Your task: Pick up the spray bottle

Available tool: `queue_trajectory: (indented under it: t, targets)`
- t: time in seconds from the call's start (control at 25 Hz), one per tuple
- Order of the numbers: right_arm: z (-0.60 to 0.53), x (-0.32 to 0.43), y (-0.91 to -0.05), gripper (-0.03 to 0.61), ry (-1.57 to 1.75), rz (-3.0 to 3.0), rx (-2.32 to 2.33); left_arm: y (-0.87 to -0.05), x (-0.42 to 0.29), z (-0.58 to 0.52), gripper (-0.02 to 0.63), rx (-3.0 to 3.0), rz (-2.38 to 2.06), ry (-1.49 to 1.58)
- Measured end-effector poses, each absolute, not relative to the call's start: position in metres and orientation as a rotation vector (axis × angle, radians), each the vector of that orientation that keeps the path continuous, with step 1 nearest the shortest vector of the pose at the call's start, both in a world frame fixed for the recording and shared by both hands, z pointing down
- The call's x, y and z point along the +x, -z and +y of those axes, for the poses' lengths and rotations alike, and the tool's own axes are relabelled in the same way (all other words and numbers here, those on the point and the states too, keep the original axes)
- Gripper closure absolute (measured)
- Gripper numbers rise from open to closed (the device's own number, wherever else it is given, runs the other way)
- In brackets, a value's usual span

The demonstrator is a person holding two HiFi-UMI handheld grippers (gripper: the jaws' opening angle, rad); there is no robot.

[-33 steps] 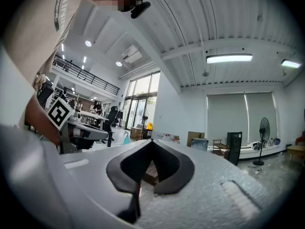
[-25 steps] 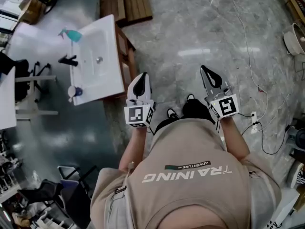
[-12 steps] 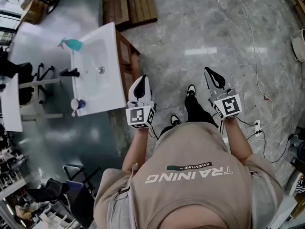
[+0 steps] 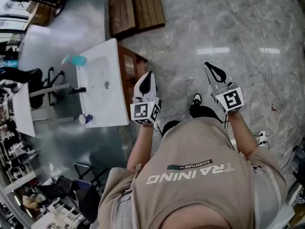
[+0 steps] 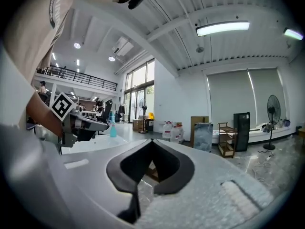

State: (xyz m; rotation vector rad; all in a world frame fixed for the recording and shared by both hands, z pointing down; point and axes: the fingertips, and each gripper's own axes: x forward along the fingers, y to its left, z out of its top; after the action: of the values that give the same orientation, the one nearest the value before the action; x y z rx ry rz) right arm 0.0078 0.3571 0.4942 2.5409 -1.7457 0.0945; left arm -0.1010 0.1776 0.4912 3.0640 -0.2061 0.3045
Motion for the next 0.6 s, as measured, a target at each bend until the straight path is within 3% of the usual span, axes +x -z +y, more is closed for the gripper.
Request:
queue_trajectory:
  t: [0.6]
  targets:
    - [0.296, 0.075, -0.514, 0.577, -0.199, -1.845, 2.432, -0.526, -0.044, 0.134, 0.597, 2.988, -0.272, -0.376]
